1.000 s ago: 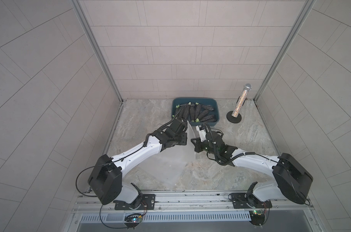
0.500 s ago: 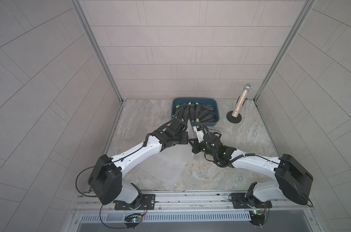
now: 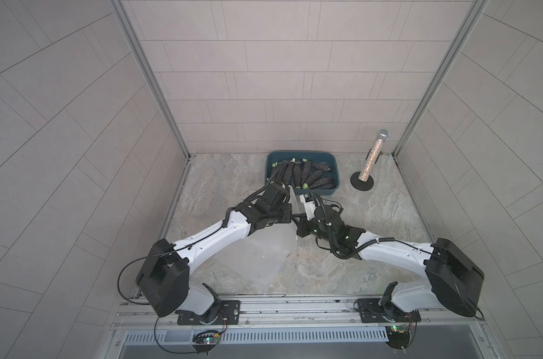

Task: Place the eggplant in a zip-top bag and seal the zipper
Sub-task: Open the zipper food storage bag.

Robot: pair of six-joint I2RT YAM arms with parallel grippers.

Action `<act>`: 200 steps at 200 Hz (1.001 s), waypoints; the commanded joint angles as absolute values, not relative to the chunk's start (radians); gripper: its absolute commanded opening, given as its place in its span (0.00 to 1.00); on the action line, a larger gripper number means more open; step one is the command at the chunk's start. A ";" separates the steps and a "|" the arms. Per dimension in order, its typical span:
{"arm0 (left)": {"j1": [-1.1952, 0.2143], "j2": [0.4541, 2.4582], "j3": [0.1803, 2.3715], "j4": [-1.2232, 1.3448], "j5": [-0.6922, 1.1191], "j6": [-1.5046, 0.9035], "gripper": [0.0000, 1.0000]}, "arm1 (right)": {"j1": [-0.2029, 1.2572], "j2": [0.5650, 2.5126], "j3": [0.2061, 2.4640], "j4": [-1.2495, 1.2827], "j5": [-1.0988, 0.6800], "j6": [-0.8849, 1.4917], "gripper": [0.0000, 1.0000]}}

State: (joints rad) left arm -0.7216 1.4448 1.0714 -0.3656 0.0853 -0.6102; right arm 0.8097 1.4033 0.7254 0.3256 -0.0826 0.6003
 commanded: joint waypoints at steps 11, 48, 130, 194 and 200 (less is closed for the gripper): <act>-0.727 1.376 1.064 -0.481 -0.003 -0.592 0.00 | 0.813 1.441 0.796 0.305 -0.046 0.607 0.00; -0.725 1.291 1.121 -0.721 -0.181 -0.543 0.00 | 0.824 1.546 0.865 0.360 -0.113 0.621 0.00; -0.683 1.280 1.341 -1.162 -0.332 -0.335 0.00 | 0.934 1.785 1.057 0.496 -0.091 0.749 0.00; -0.673 1.459 1.283 -1.088 -0.231 -0.310 0.00 | 0.892 1.817 0.916 0.484 -0.012 0.747 0.00; -0.669 1.484 1.284 -1.082 -0.213 -0.306 0.00 | 0.887 1.825 0.902 0.485 -0.013 0.750 0.00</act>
State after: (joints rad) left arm -0.6849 1.4242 1.2896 -1.0695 -0.2481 -0.3397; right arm 0.9028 1.7920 0.9482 0.4969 -0.0608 0.7307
